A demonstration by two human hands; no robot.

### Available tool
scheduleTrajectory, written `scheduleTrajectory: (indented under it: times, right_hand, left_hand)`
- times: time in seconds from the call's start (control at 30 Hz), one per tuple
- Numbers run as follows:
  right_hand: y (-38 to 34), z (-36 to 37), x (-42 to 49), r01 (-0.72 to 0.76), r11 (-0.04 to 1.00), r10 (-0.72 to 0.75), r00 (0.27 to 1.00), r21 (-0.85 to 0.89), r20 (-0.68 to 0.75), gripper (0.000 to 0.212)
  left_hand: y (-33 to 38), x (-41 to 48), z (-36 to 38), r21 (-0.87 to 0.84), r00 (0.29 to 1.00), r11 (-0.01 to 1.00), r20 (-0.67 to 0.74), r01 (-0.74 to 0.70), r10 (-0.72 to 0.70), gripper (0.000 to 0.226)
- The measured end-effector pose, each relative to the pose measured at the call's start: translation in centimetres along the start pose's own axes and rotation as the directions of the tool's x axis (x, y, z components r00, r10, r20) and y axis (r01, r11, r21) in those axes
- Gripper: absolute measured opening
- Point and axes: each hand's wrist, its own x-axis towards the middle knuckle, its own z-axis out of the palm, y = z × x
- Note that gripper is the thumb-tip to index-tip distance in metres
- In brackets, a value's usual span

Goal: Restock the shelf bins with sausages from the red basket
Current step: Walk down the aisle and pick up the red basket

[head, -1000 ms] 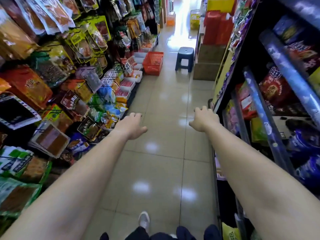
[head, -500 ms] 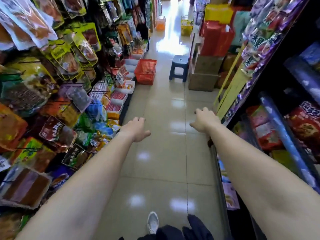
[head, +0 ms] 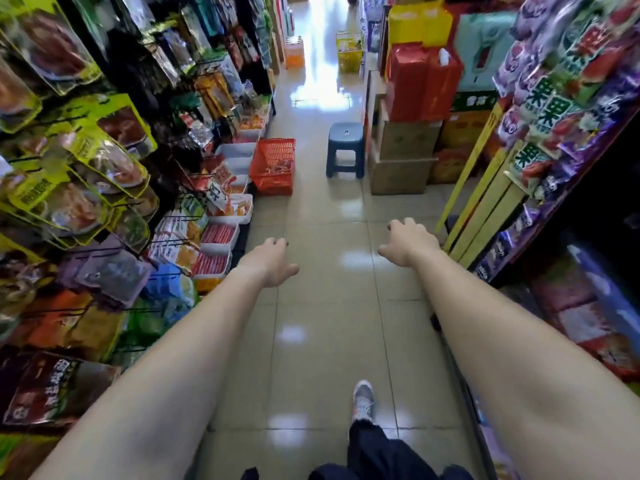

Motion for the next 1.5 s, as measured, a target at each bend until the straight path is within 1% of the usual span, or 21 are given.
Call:
scheduleTrajectory:
  times: [0.13, 0.3, 0.43, 0.53, 0.77, 0.93, 1.0, 1.2, 1.3, 1.4, 1.5]
  right_hand:
    - [0.2, -3.5, 9.0, -0.005, 1.000, 0.006, 1.000, -0.004, 0.024, 0.061]
    - [-1.1, -8.2, 19.4, 0.012, 1.000, -0.012, 1.000, -0.007, 0.002, 0.062]
    - [-3.1, -9.8, 27.0, 0.018, 1.000, -0.018, 1.000, -0.021, 0.025, 0.064]
    - [-4.9, -10.6, 33.2, 0.006, 0.999, -0.004, 1.000, -0.045, 0.027, 0.066]
    - [-10.8, -14.7, 48.0, -0.047, 0.997, 0.048, 0.999, -0.059, 0.017, 0.064]
    - [-14.7, -18.4, 57.4, -0.043, 0.999, 0.042, 0.998, -0.013, -0.035, 0.064]
    - [-15.7, -19.2, 61.0, -0.029, 0.999, 0.028, 0.999, -0.023, -0.039, 0.063]
    - [-15.5, -20.1, 73.6, -0.031, 0.999, 0.031, 0.999, -0.009, -0.009, 0.062]
    - [-14.5, -20.7, 81.1, -0.048, 0.999, 0.048, 0.999, -0.001, 0.010, 0.060]
    - [-14.0, -22.9, 88.6, -0.056, 0.998, 0.055, 0.998, 0.029, 0.037, 0.061]
    - [-14.0, -25.9, 95.9, -0.035, 0.998, 0.032, 0.997, 0.051, 0.066, 0.063]
  left_hand:
    - [1.3, 8.2, -4.6, -0.043, 1.000, 0.999, 0.001, 0.031, -0.031, 0.073]
    - [2.0, 17.3, -9.7, -0.150, 0.997, 0.988, -0.059, 0.034, -0.043, 0.071]
    - [0.5, 24.4, -11.9, -0.166, 0.998, 0.984, -0.016, 0.063, -0.066, 0.072]
    - [-1.2, 30.5, -13.7, -0.187, 0.998, 0.981, -0.013, 0.060, -0.064, 0.073]
    - [-5.3, 46.0, -20.9, -0.143, 1.000, 0.990, -0.007, 0.013, -0.014, 0.072]
    - [-6.7, 56.2, -26.7, -0.118, 0.999, 0.992, -0.026, -0.041, 0.038, 0.068]
    - [-6.8, 59.9, -28.3, -0.112, 0.999, 0.992, -0.021, -0.051, 0.049, 0.066]
    - [-6.3, 72.5, -31.4, -0.108, 0.998, 0.993, 0.023, -0.051, 0.054, 0.072]
    - [-5.4, 79.3, -33.4, -0.058, 0.999, 0.998, 0.036, -0.033, 0.035, 0.069]
    - [-4.1, 85.9, -36.1, -0.045, 0.999, 0.999, 0.052, -0.012, 0.014, 0.062]
    - [-2.7, 92.0, -39.4, -0.058, 0.997, 0.998, 0.071, 0.018, -0.014, 0.065]
